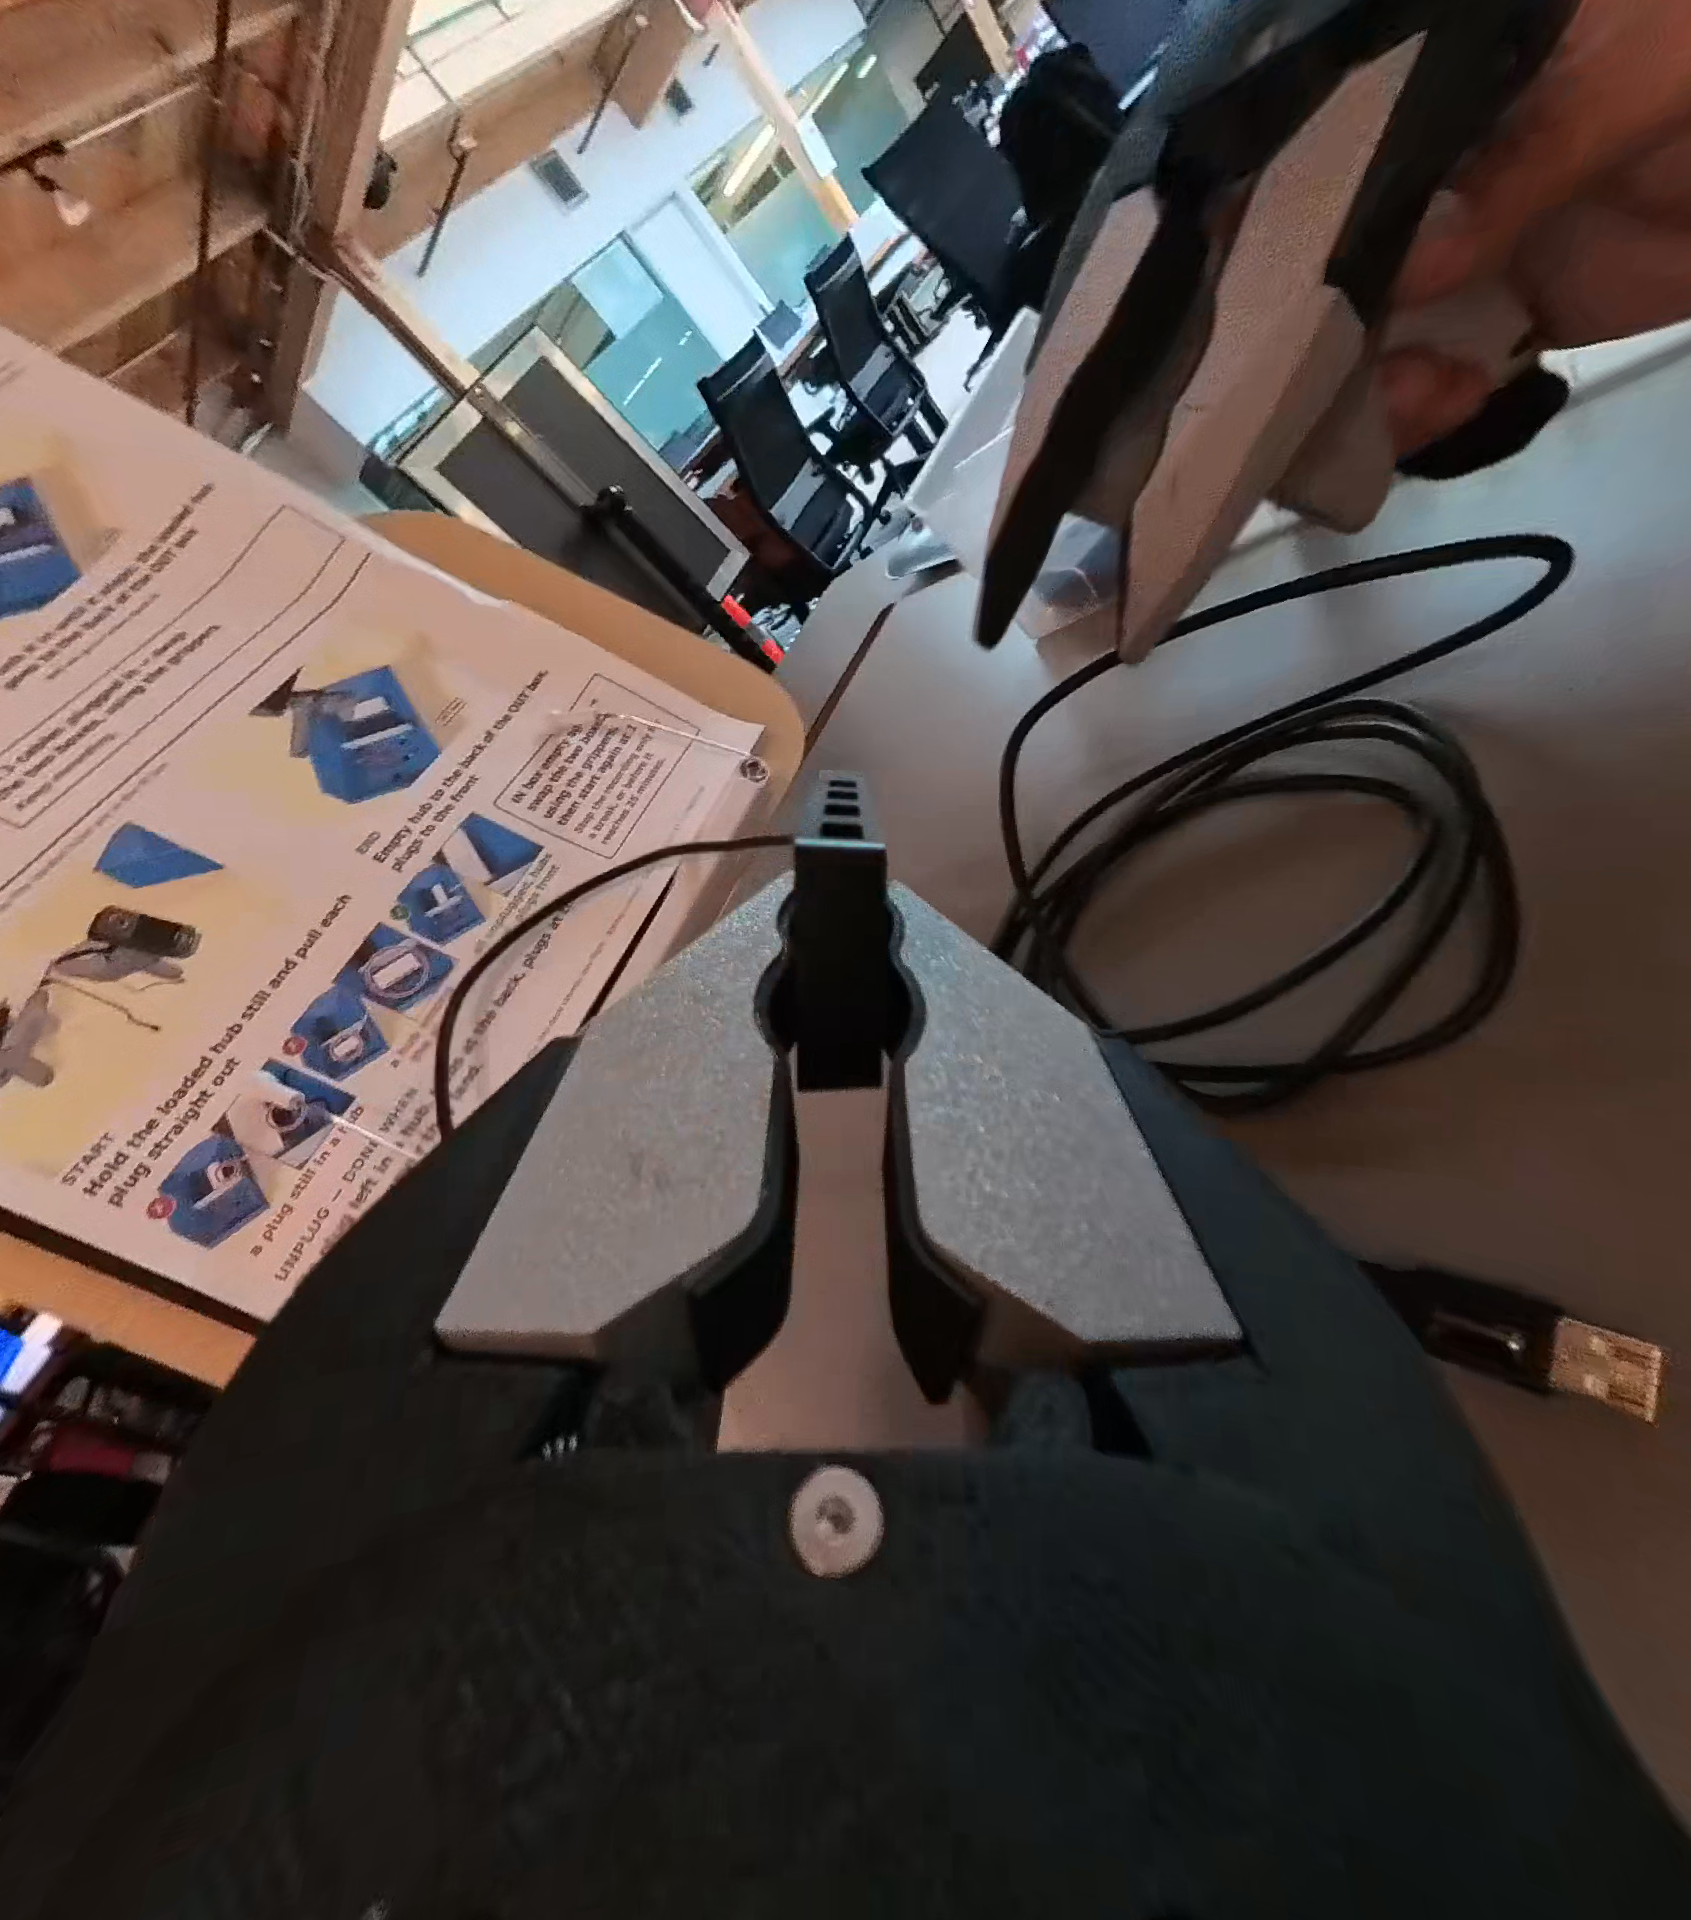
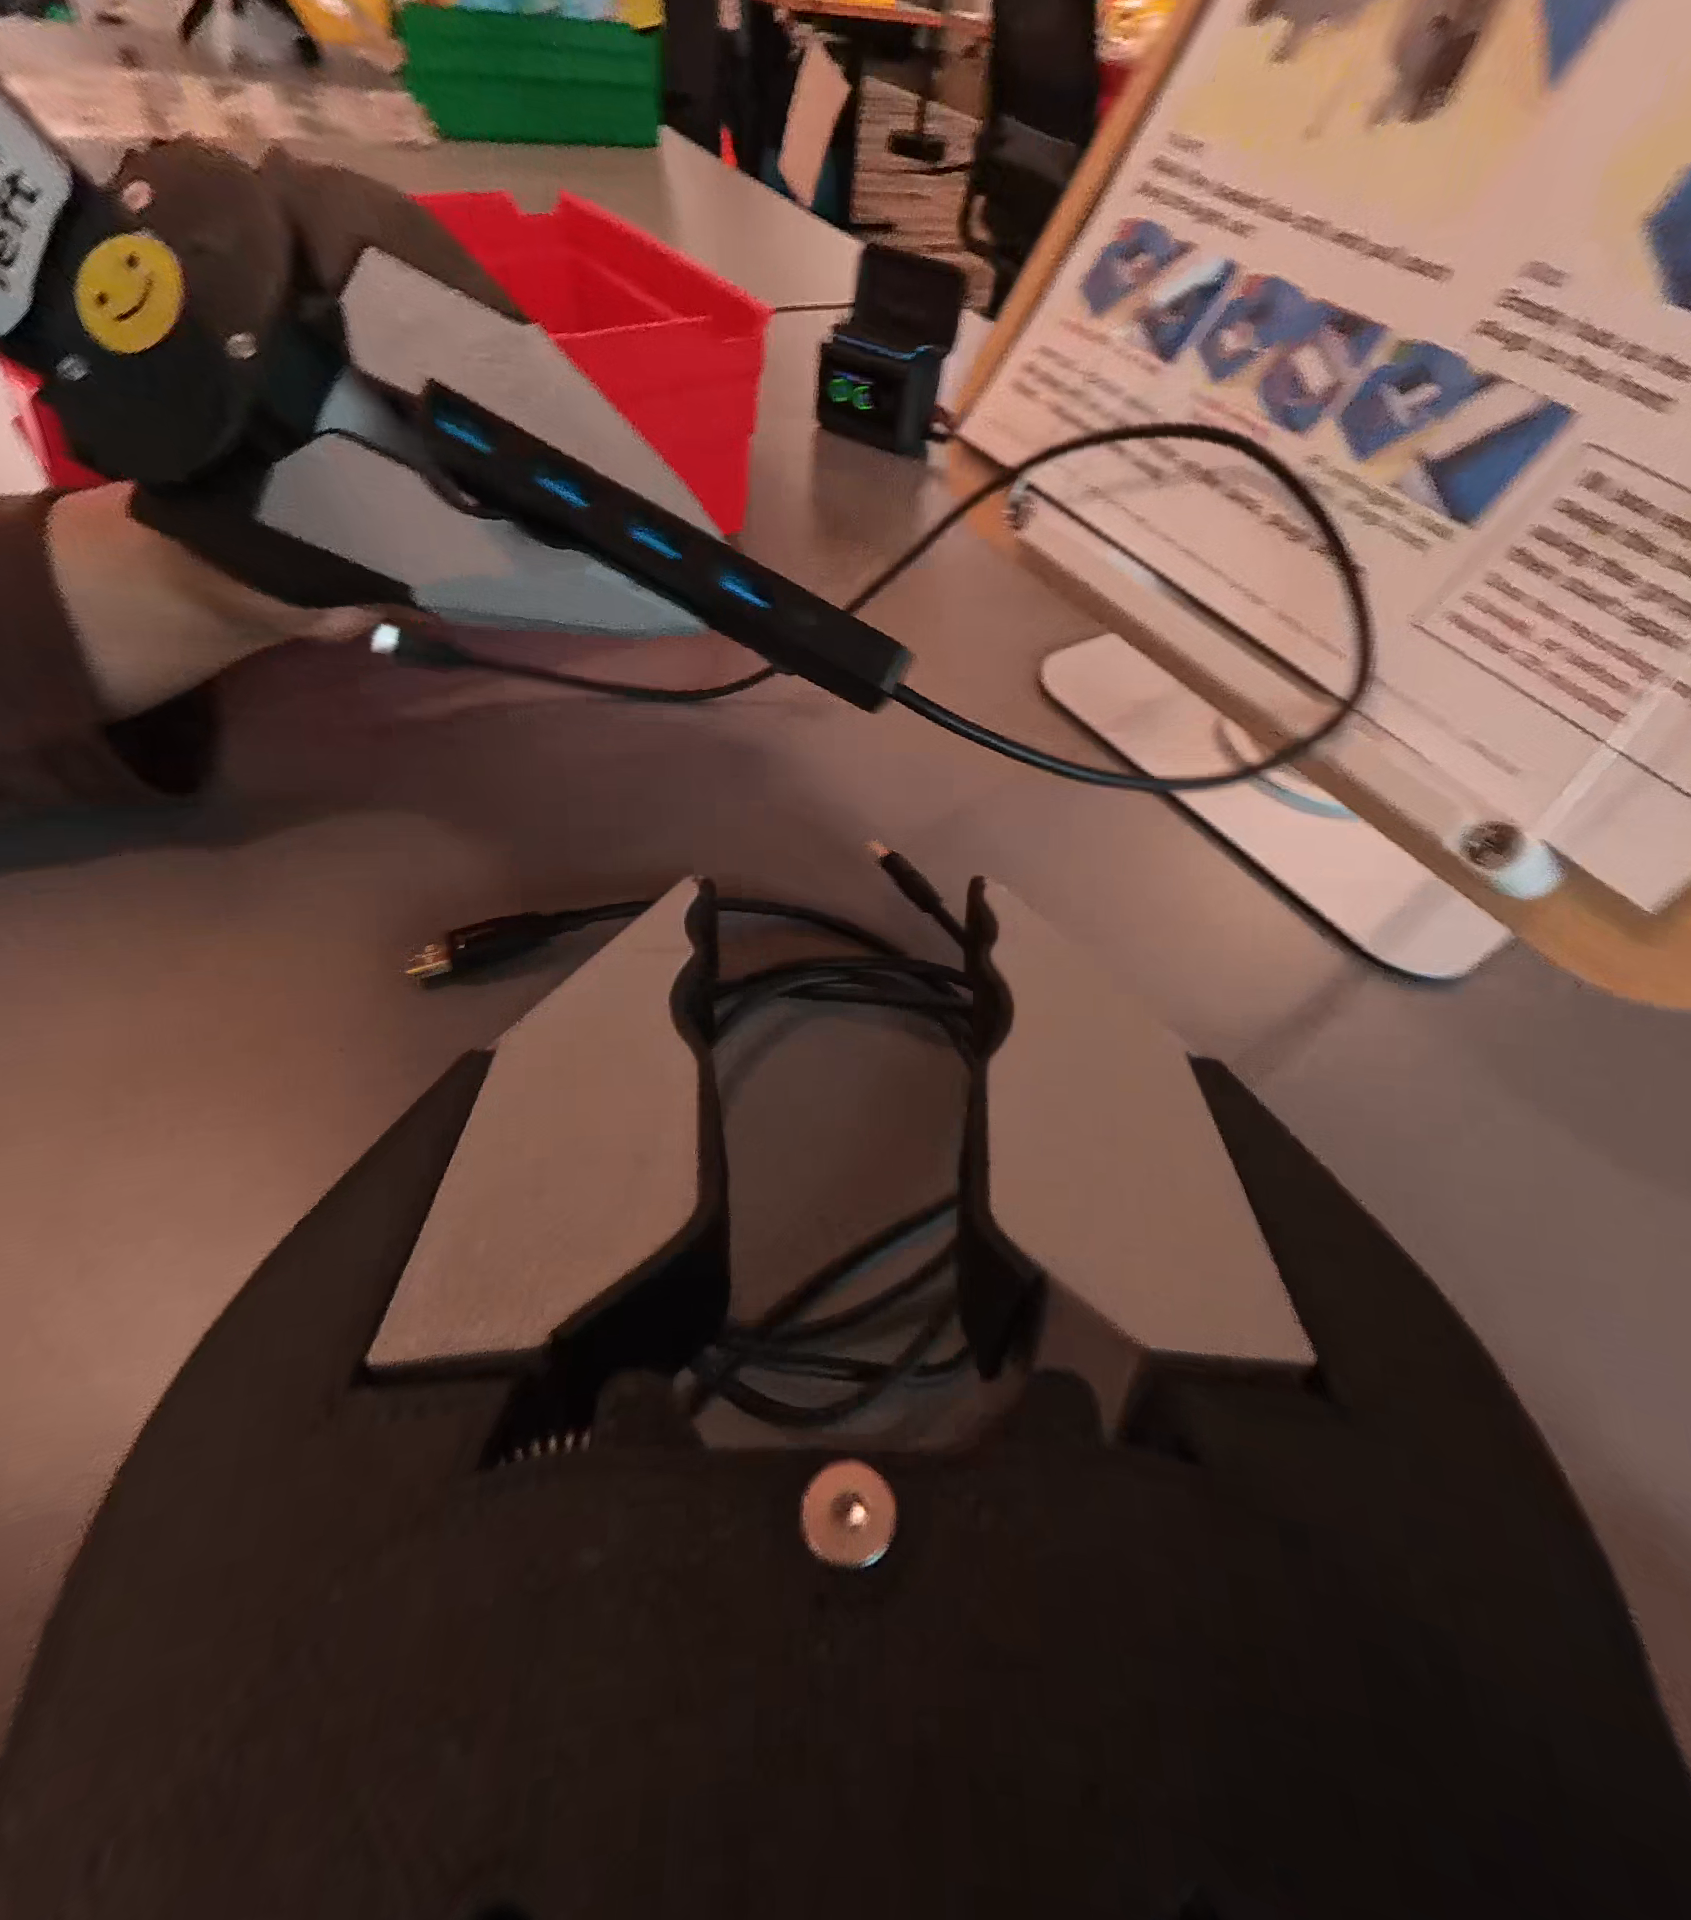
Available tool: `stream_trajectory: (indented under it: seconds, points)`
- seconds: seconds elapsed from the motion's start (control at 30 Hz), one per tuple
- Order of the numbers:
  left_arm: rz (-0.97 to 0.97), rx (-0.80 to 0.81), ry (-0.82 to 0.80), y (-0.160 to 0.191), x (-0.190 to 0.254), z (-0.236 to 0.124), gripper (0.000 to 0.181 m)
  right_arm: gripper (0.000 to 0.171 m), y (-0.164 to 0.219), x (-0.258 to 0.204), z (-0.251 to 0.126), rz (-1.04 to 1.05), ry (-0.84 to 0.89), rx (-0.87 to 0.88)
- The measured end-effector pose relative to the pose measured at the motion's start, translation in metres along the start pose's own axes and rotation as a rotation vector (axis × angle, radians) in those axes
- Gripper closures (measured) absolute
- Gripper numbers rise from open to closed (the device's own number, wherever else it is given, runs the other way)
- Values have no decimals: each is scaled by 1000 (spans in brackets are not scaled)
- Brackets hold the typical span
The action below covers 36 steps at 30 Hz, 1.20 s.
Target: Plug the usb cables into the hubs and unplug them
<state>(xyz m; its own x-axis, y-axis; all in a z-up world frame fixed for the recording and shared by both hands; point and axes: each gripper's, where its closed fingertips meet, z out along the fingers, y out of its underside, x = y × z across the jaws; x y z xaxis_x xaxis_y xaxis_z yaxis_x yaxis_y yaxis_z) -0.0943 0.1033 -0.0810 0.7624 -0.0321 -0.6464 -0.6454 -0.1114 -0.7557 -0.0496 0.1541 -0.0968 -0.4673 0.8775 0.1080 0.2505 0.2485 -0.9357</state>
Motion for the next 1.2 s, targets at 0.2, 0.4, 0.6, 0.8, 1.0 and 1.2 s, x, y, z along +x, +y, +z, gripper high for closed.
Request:
stream_trajectory:
  seconds: [0.2, 0.4, 0.6, 0.8, 1.0, 1.2]
  points:
    - [68, 42, 126, -20, 33, 1, 173, 129, 3, -26, 17, -126, -9, -28]
    - [69, 67, 142, -25, 37, -1, 173, 134, 5, -10, 18, -263, 162, -50]
    - [16, 95, 266, -29, 57, -4, 172, 152, 11, -30, 21, -290, 39, -75]
    - [-46, 88, 320, -25, 64, -4, 166, 154, 18, -26, 20, -388, 88, -141]
    - [-4, 76, 298, -24, 68, 1, 169, 154, 25, -26, 22, -402, 92, -182]
    - [60, 69, 254, -25, 62, 2, 173, 154, 20, -24, 22, -393, 106, -149]
